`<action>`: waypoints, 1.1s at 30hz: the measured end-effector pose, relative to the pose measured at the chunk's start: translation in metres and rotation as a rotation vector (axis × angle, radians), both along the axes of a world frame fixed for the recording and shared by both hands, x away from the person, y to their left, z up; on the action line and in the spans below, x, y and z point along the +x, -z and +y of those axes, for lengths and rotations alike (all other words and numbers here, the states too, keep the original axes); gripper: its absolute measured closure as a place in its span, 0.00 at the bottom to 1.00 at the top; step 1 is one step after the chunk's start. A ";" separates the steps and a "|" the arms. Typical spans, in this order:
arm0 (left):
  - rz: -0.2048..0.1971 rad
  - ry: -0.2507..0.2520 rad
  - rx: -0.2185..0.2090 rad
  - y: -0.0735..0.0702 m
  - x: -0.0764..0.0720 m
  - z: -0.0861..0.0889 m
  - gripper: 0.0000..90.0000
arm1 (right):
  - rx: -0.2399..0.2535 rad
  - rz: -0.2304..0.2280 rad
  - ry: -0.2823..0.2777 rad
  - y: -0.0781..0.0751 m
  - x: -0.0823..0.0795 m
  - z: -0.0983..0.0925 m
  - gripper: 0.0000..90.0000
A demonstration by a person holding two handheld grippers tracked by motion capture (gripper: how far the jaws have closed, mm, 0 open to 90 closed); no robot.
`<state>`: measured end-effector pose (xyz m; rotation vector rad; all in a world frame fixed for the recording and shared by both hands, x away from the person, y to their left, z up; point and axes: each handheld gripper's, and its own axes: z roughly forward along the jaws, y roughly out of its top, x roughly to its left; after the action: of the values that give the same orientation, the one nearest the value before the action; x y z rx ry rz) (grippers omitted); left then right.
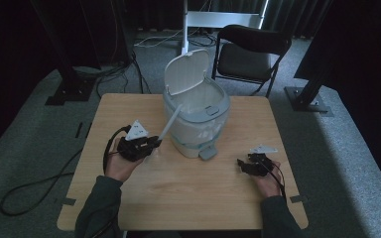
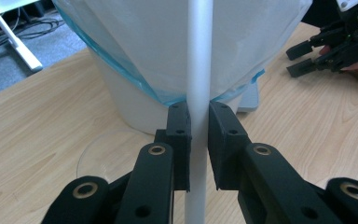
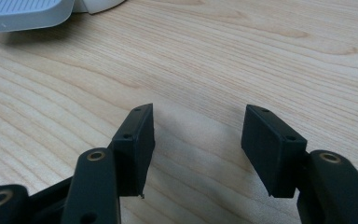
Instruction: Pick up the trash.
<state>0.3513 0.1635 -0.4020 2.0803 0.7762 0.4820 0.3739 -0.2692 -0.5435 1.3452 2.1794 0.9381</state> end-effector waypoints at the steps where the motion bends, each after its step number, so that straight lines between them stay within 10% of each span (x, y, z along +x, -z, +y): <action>1: 0.002 0.001 0.002 0.000 0.001 -0.001 0.88 | 0.000 0.000 0.000 0.000 0.000 0.000 0.48; 33: -0.081 0.025 -0.094 -0.031 0.009 -0.003 0.88 | 0.003 0.000 0.000 0.000 0.000 -0.001 0.48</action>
<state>0.3599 0.1609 -0.3709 1.9686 0.7113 0.5038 0.3737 -0.2702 -0.5436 1.3468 2.1791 0.9414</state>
